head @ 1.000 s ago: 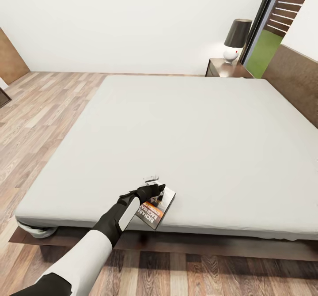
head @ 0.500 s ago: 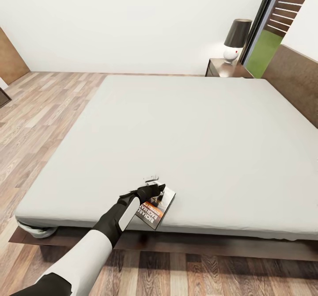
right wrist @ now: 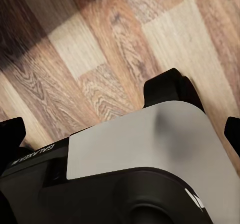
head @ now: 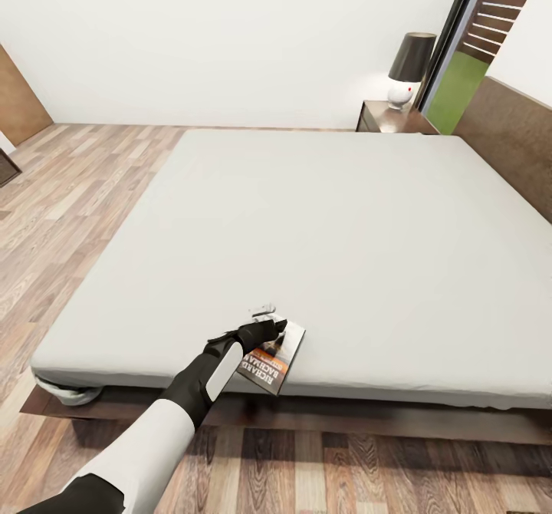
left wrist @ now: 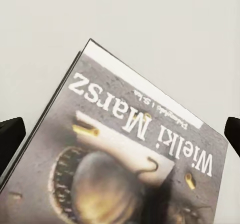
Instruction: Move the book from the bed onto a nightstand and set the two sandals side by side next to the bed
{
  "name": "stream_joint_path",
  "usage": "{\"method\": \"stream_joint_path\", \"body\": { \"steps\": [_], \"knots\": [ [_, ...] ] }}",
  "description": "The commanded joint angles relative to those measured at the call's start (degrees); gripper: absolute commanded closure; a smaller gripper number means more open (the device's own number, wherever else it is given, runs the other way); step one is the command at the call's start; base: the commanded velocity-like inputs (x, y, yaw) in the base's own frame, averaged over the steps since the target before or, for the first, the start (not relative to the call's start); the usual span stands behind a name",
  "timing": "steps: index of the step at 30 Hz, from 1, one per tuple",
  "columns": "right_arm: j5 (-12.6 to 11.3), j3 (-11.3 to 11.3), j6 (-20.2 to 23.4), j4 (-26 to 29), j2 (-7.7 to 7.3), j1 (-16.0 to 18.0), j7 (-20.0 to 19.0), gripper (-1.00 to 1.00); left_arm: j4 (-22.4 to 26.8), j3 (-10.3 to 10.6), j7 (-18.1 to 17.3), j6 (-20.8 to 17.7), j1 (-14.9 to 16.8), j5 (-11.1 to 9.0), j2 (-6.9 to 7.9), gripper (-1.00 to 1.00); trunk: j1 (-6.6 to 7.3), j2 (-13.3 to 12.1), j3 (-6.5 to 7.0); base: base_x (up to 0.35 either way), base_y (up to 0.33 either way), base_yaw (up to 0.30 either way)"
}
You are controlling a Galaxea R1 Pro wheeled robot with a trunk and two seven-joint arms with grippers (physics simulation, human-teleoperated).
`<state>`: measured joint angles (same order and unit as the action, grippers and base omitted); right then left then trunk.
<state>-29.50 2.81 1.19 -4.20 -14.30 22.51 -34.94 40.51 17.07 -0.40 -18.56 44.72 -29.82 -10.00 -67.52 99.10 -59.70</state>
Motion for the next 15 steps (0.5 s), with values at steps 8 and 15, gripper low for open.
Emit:
{"method": "stream_joint_path", "body": {
  "steps": [8, 15],
  "knots": [
    [-0.2, 0.27, 0.13, -0.2, -0.02, 0.08, -0.31, -1.0, 0.04, -0.02, -0.04, -0.29, 0.02, -0.23, 0.0, -1.0, 0.01, 0.02, -0.03, -0.007, 0.0, 0.0],
    [-0.2, 0.26, 0.13, -0.2, -0.02, 0.08, -0.31, -1.0, 0.01, -0.02, 0.03, -0.33, 0.02, -0.23, 0.0, -1.0, 0.23, -0.38, 0.15, 0.0, 0.0, 0.0]
  ]
}}
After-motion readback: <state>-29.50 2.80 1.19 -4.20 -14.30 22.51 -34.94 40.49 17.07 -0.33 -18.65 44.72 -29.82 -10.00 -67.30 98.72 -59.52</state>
